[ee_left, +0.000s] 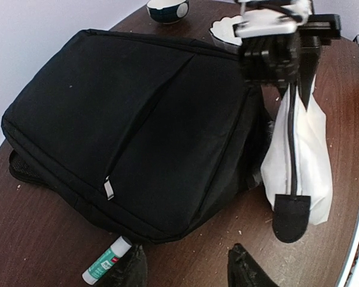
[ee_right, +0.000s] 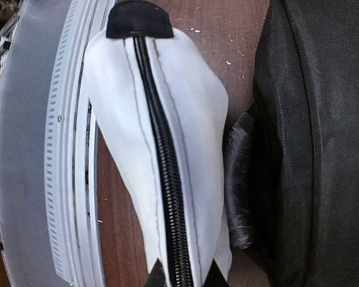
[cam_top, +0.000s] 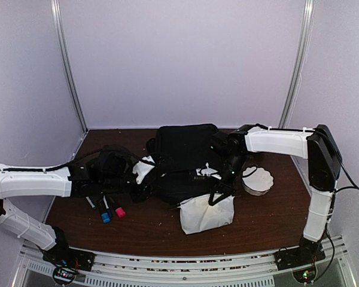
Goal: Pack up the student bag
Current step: Adjust the files at the center of the board, then pick up the files from the center of the board.
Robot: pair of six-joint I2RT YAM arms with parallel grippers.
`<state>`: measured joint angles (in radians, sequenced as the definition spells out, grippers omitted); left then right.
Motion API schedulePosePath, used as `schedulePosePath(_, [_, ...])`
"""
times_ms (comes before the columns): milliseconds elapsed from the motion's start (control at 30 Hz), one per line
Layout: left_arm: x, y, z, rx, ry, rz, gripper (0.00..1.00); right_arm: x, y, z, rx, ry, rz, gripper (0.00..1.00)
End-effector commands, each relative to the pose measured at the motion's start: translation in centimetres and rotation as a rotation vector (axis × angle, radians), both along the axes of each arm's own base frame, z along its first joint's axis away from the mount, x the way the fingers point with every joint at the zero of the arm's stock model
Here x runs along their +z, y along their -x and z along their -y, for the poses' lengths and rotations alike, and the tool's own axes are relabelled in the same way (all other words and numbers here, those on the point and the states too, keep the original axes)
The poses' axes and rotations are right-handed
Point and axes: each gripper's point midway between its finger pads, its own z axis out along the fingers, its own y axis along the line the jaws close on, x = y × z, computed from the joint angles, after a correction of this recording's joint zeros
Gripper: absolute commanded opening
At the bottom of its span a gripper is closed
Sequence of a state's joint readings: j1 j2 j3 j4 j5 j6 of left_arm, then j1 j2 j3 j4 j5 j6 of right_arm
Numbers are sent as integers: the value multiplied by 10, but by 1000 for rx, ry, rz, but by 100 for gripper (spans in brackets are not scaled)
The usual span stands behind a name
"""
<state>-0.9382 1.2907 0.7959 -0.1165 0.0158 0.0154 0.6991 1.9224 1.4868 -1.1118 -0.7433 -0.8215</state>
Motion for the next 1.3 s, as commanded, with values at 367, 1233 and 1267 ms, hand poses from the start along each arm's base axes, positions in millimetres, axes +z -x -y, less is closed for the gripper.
schedulePosePath(367, [14, -37, 3, 104, 51, 37, 48, 17, 24, 32, -49, 16, 428, 12])
schedulePosePath(1233, [16, -33, -2, 94, 34, 36, 48, -42, 59, 13, 136, 179, 292, 45])
schedulePosePath(1267, [15, -33, -1, 89, 30, 32, 48, -41, 57, 14, 127, 183, 304, 40])
